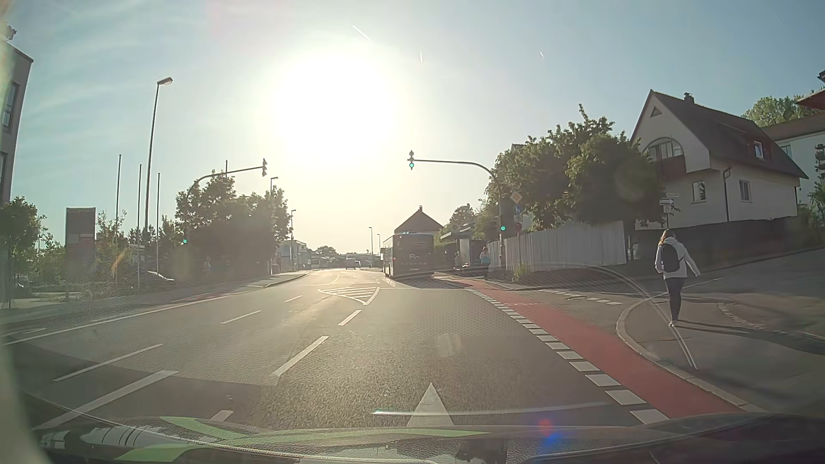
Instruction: Follow the waypoints while adhering to traffic rules and regulations
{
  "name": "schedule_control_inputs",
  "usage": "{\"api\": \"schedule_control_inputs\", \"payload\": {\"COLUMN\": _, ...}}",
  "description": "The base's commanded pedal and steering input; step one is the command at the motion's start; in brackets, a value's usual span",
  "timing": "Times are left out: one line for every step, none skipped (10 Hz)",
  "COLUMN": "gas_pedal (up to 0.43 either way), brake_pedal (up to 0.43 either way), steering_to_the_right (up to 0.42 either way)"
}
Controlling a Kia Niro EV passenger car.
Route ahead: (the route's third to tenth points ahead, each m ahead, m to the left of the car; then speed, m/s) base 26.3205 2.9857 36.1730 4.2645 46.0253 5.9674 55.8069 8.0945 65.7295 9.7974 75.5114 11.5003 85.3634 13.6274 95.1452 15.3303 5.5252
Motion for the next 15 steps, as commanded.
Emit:
{"api": "schedule_control_inputs", "payload": {"gas_pedal": 0.0, "brake_pedal": 0.183, "steering_to_the_right": -0.009}}
{"api": "schedule_control_inputs", "payload": {"gas_pedal": 0.0, "brake_pedal": 0.165, "steering_to_the_right": -0.009}}
{"api": "schedule_control_inputs", "payload": {"gas_pedal": 0.0, "brake_pedal": 0.152, "steering_to_the_right": -0.01}}
{"api": "schedule_control_inputs", "payload": {"gas_pedal": 0.0, "brake_pedal": 0.14, "steering_to_the_right": -0.01}}
{"api": "schedule_control_inputs", "payload": {"gas_pedal": 0.0, "brake_pedal": 0.14, "steering_to_the_right": -0.012}}
{"api": "schedule_control_inputs", "payload": {"gas_pedal": 0.0, "brake_pedal": 0.122, "steering_to_the_right": -0.013}}
{"api": "schedule_control_inputs", "payload": {"gas_pedal": 0.0, "brake_pedal": 0.018, "steering_to_the_right": -0.015}}
{"api": "schedule_control_inputs", "payload": {"gas_pedal": 0.0, "brake_pedal": 0.0, "steering_to_the_right": -0.015}}
{"api": "schedule_control_inputs", "payload": {"gas_pedal": 0.0, "brake_pedal": 0.0, "steering_to_the_right": -0.016}}
{"api": "schedule_control_inputs", "payload": {"gas_pedal": 0.0, "brake_pedal": 0.0, "steering_to_the_right": -0.016}}
{"api": "schedule_control_inputs", "payload": {"gas_pedal": 0.0, "brake_pedal": 0.0, "steering_to_the_right": -0.017}}
{"api": "schedule_control_inputs", "payload": {"gas_pedal": 0.0, "brake_pedal": 0.0, "steering_to_the_right": -0.017}}
{"api": "schedule_control_inputs", "payload": {"gas_pedal": 0.0, "brake_pedal": 0.0, "steering_to_the_right": -0.017}}
{"api": "schedule_control_inputs", "payload": {"gas_pedal": 0.0, "brake_pedal": 0.0, "steering_to_the_right": -0.017}}
{"api": "schedule_control_inputs", "payload": {"gas_pedal": 0.02, "brake_pedal": 0.0, "steering_to_the_right": -0.018}}
